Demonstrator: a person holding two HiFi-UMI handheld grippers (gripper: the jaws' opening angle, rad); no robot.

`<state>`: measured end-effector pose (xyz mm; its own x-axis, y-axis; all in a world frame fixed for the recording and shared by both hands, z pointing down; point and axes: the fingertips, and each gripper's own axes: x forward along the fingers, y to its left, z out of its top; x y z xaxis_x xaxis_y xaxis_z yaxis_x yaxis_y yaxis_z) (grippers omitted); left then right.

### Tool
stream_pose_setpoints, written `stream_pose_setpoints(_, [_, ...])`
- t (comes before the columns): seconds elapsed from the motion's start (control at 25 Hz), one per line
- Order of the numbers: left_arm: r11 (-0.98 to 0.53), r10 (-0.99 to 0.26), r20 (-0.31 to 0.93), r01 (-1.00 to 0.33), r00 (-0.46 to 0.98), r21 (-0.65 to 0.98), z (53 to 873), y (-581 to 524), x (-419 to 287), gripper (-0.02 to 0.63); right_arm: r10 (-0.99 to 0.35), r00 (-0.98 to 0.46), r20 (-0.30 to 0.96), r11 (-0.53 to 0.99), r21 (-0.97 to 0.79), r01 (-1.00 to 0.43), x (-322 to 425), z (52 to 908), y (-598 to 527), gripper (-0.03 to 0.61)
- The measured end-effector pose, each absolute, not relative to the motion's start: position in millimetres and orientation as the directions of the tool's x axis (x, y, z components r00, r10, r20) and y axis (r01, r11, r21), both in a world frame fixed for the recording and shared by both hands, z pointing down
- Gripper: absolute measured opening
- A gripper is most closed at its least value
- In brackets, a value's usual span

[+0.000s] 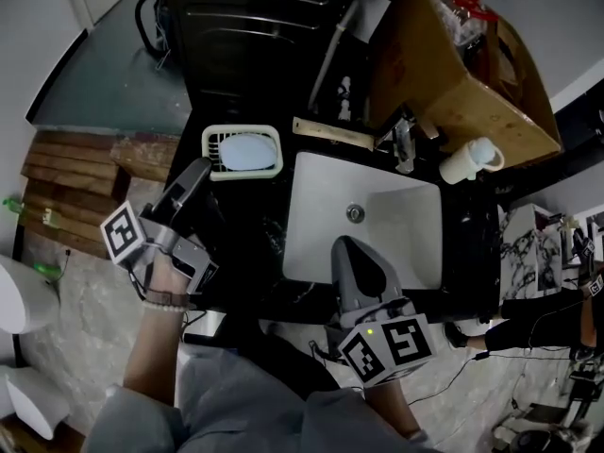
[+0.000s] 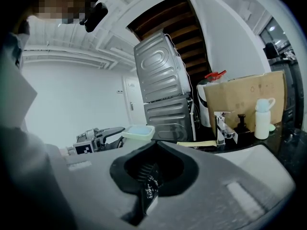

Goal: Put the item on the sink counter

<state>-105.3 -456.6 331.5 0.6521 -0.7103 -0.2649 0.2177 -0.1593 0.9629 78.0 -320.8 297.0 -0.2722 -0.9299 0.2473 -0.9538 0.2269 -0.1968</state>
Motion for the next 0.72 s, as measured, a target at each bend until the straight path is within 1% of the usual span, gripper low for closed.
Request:
stream_pose_setpoints(0.44, [-0.084,-0.699,-0.208,0.211,0.684,0.974,376,-530,-96,0.086,-0.937,-0.217,0.273,0.181,-0.154,-0.971,67,311,-368,-0.003])
stream_pose_setpoints(0.72, [-0.039,-0.685,-0.154,0.175,0.712,0.984,402,-564,-88,0.086,-0.935,-0.189,0.3,0.163,-0.111,-0.98,70,329,-413,-0.003])
